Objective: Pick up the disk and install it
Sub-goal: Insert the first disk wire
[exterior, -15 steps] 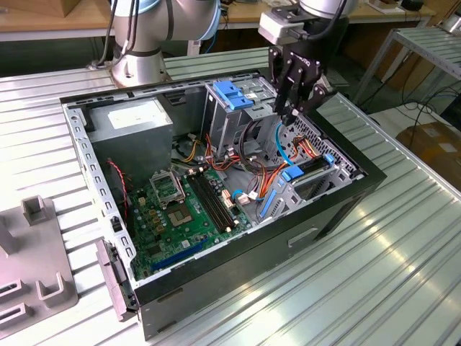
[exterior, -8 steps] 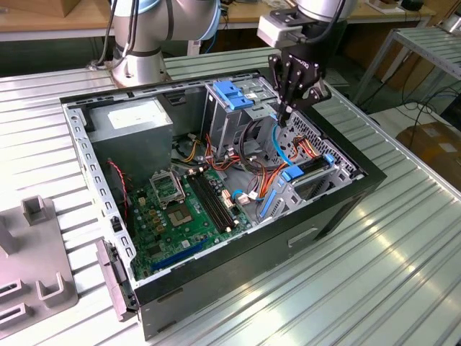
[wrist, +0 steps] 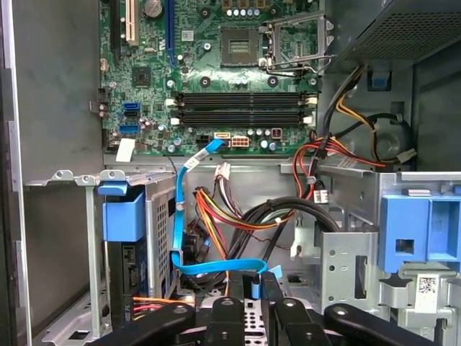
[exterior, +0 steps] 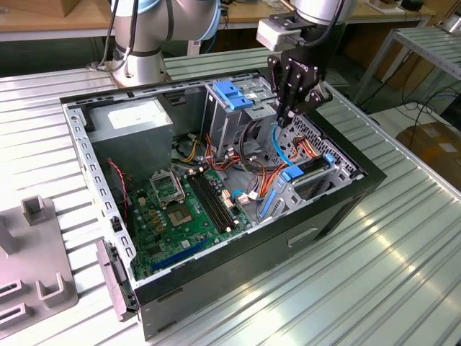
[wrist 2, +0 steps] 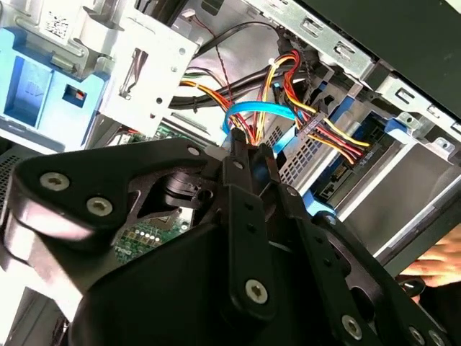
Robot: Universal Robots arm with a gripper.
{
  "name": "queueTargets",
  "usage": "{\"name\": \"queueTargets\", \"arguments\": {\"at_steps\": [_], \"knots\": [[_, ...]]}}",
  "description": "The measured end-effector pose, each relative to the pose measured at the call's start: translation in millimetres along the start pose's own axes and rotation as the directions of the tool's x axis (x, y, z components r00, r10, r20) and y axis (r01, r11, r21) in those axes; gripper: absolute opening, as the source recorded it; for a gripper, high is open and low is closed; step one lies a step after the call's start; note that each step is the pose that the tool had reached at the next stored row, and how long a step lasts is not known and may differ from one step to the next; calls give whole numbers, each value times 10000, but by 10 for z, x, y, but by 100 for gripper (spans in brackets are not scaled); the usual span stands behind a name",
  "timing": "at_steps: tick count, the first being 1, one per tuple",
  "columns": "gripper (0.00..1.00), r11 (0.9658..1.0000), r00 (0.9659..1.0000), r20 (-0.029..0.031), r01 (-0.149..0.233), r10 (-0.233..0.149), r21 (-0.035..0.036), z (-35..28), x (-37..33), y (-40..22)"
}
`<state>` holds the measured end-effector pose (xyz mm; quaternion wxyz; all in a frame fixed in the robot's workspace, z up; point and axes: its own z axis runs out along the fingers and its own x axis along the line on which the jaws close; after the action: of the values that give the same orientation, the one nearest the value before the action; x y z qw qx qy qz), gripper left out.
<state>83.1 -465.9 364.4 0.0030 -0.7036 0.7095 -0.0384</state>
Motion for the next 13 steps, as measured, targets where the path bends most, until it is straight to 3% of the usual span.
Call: {"name": "queueTargets", "arguments": {"at_steps": [2, 5, 6, 9, 11, 13], "knots": [[24, 10000, 10000, -68, 4, -4, 3, 12, -1, 0], [24, 10000, 9996, -285, 15, -15, 17, 44, -2, -2], [17, 10000, 9993, -361, 20, -19, 21, 55, -2, -4], [16, 10000, 9987, -504, 29, -28, 28, 74, -1, -6], [16, 10000, 9987, -511, 31, -29, 30, 77, 21, -7], [16, 10000, 9989, -461, 27, -25, 30, 81, 92, -7]]}}
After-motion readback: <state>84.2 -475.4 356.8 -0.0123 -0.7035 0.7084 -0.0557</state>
